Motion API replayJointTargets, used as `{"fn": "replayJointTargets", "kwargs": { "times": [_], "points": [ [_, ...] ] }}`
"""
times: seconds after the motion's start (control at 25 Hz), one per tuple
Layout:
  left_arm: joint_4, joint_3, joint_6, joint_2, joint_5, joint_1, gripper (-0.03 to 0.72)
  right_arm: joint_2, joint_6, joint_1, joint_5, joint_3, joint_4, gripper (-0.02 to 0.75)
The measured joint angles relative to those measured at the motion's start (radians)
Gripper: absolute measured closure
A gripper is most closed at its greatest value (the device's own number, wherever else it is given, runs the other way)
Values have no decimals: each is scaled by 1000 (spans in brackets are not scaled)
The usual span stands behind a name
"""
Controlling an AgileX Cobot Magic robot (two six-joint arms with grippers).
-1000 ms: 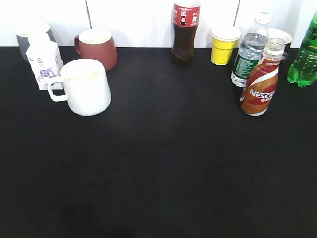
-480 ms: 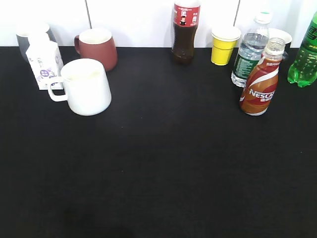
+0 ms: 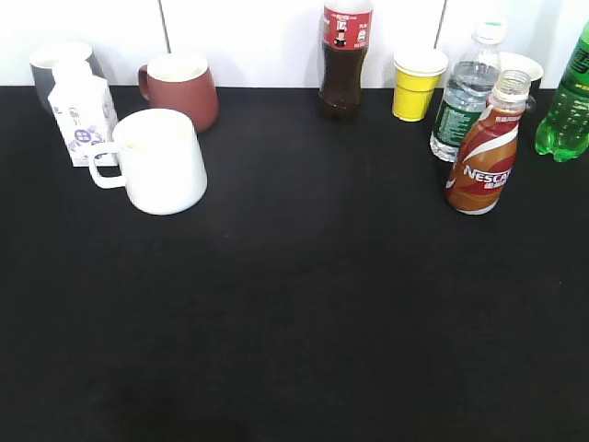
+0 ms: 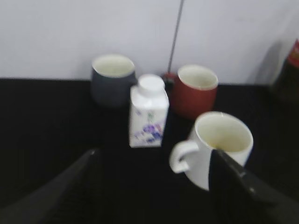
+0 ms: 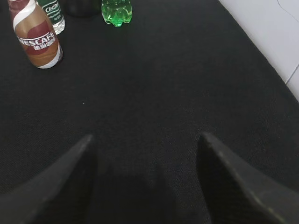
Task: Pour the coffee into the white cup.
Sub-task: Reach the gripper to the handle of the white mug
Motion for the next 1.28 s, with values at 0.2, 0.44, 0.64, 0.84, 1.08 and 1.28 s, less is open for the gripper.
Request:
{"fn": "replayJointTargets", "kwargs": {
  "times": [0.2,0.44,0.64,0.84,1.08,1.28],
  "points": [
    [-48,237,1,281,-456,-231,146,0,0,0,0,0,0,231],
    [-18,239,-22,698,-960,-310,146,0,0,0,0,0,0,231],
    [111,235,-116,909,-1252,-312,148,0,0,0,0,0,0,231],
    [112,162,-117,1019,-1326,-312,148,0,0,0,0,0,0,231],
    [58,56,-117,1134,-1333,-312,155,0,0,0,0,0,0,231],
    [48,4,-117,1183,-1333,-287,158,0,0,0,0,0,0,231]
  ]
}}
